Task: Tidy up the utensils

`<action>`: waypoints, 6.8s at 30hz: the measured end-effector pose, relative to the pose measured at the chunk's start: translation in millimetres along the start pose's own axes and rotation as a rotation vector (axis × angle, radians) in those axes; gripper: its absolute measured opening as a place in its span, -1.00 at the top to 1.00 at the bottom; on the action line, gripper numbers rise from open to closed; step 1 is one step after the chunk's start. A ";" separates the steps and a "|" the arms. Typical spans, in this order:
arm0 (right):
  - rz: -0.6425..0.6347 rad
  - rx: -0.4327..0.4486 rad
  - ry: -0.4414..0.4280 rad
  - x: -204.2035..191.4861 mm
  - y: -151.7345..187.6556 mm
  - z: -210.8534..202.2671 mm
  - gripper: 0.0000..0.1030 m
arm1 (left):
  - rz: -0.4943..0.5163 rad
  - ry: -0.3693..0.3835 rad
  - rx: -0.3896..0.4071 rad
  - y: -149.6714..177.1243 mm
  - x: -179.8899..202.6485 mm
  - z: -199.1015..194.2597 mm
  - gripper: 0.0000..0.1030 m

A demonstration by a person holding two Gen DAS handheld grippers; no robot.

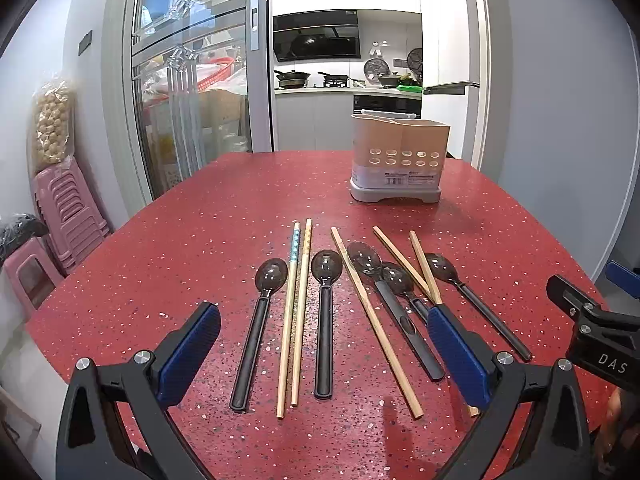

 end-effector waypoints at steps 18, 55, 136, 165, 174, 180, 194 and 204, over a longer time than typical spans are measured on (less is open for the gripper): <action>-0.004 -0.012 0.001 -1.7 3.9 -0.1 -1.00 | -0.003 0.006 -0.012 3.1 -1.2 3.0 -1.00; -0.011 -0.020 -0.006 -8.4 5.0 3.3 -1.00 | 0.000 0.010 -0.014 5.6 1.8 2.7 -1.00; -0.043 -0.128 -0.061 -17.0 12.5 15.8 -1.00 | 0.006 -0.040 -0.096 4.6 -19.6 18.7 -1.00; -0.340 -0.717 -0.243 -95.0 26.4 92.8 -0.38 | -0.141 -0.069 -0.498 19.7 -120.6 100.7 -1.00; -0.399 -0.822 -0.246 -117.5 15.0 109.3 -0.10 | -0.042 -0.031 -0.568 13.2 -105.2 117.7 -1.00; -0.468 -0.833 -0.283 -132.9 10.6 105.2 0.41 | -0.065 0.048 -0.638 8.3 -101.7 126.9 -1.00; -0.337 -0.835 -0.371 -109.6 6.1 105.2 0.76 | 0.087 0.131 -0.715 -15.2 -60.7 137.1 0.26; -0.153 -0.726 -0.525 -72.6 -23.6 96.4 0.76 | -0.073 0.166 -0.516 -49.4 -76.2 88.9 0.26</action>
Point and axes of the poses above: each gripper's, at about its wrist camera, not at the fingertips, and z roughly the way its jaws point, x to its right, y to its underside, the point moved 10 cm from there along z, roughly the way its jaws point, and after that the axes turned 7 degrees about y, right-handed, at the moved point
